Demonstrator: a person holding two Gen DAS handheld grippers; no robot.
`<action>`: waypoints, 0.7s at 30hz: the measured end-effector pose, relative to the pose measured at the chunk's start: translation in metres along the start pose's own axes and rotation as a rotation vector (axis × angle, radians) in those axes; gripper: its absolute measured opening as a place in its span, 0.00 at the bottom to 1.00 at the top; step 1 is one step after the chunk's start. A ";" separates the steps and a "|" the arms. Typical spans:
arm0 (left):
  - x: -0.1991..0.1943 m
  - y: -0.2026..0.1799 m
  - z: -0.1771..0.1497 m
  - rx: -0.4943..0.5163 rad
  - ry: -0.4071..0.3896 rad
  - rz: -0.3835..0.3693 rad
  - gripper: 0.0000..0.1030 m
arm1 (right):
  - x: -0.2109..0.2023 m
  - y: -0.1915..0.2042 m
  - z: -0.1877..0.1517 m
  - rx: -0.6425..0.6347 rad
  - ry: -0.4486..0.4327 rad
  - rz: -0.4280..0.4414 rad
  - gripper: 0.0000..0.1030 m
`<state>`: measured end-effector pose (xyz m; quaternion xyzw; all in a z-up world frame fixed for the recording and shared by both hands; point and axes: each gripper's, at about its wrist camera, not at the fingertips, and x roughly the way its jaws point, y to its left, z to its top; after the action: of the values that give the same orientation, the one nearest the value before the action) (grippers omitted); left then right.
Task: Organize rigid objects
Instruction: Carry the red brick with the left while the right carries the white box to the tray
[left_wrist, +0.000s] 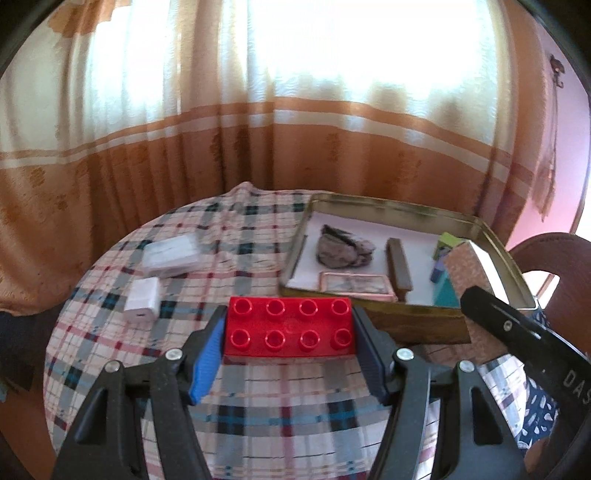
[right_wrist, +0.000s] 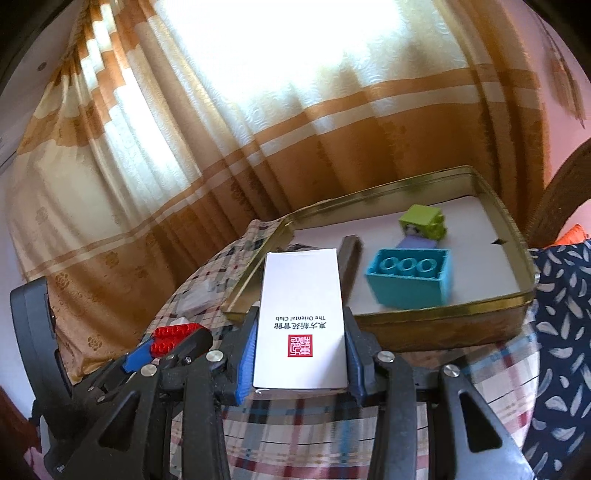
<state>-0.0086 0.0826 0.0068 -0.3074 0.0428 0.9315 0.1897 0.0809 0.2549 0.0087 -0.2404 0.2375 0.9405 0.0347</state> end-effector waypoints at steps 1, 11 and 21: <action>0.000 -0.003 0.002 0.003 -0.002 -0.006 0.63 | -0.001 -0.004 0.002 0.002 -0.002 -0.007 0.42; 0.011 -0.037 0.033 0.063 -0.013 -0.089 0.63 | -0.010 -0.032 0.031 0.001 -0.029 -0.070 0.42; 0.038 -0.071 0.068 0.131 -0.009 -0.129 0.63 | -0.006 -0.058 0.075 -0.041 -0.079 -0.159 0.42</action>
<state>-0.0476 0.1737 0.0423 -0.2922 0.0830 0.9140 0.2691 0.0645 0.3415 0.0444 -0.2218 0.1970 0.9482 0.1135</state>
